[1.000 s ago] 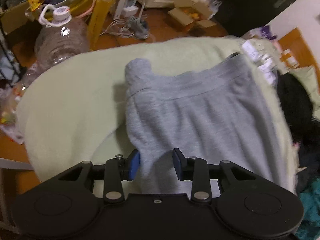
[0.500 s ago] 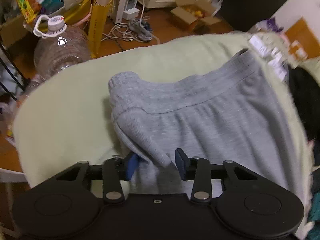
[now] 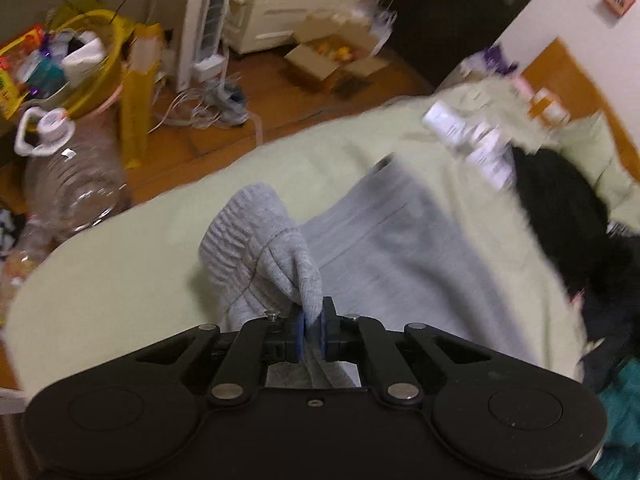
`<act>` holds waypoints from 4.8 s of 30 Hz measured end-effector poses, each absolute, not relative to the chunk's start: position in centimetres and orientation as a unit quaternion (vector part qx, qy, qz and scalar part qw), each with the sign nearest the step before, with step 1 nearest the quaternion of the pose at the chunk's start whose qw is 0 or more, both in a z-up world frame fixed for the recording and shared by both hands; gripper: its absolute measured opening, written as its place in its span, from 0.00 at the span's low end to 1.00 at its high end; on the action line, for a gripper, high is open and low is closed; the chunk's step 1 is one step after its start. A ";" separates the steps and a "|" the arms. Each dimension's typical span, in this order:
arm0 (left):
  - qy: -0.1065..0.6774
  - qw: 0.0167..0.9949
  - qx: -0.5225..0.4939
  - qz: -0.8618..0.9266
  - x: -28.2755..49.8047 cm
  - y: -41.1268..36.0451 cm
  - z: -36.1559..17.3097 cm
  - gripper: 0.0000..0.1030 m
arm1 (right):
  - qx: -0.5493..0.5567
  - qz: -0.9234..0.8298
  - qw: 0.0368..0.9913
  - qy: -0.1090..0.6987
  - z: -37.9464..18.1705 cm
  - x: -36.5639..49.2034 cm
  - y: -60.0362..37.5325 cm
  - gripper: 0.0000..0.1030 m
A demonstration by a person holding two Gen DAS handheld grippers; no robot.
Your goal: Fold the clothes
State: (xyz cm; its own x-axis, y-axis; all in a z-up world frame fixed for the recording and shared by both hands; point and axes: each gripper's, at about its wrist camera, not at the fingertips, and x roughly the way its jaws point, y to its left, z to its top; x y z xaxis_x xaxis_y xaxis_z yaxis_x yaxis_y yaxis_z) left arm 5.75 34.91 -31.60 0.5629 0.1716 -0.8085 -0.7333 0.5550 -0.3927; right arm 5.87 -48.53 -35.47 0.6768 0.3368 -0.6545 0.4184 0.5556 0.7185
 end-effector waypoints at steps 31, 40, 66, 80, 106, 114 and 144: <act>0.368 0.814 -0.380 0.239 24.9 38.5 -36.7 0.07 | 0.427 -0.084 0.831 0.348 -40.7 30.3 -43.3 0.18; 0.397 0.825 -0.346 0.204 25.2 36.4 -36.7 0.47 | 0.377 -0.075 0.840 0.384 -41.9 29.1 -39.4 0.68; 0.490 0.754 -0.436 0.037 28.3 21.2 -43.0 0.53 | 0.530 0.059 0.715 0.452 -47.3 29.3 -23.6 0.70; 0.459 0.786 -0.413 0.025 31.9 21.5 -42.4 0.08 | 0.531 0.062 0.730 0.426 -46.2 33.9 -23.0 0.14; 0.467 0.861 -0.172 0.105 29.7 26.5 -42.6 0.44 | 0.343 0.103 0.812 0.461 -48.1 35.0 -18.0 0.16; 0.462 0.864 -0.170 0.107 29.0 26.7 -41.0 0.46 | 0.244 0.101 0.855 0.447 -44.3 32.9 -17.6 0.58; 0.486 0.832 -0.187 0.191 24.7 34.3 -40.0 0.60 | 0.129 -0.061 0.880 0.452 -43.6 20.8 -29.8 0.72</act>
State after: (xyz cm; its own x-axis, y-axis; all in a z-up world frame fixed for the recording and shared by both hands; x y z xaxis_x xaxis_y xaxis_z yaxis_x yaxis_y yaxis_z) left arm 24.75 34.29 -39.96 0.4544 0.1350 -0.8805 -0.4991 0.8573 -0.1261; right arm 20.75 -29.80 -43.57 0.5834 0.0091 -0.8121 0.2246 0.9591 0.1721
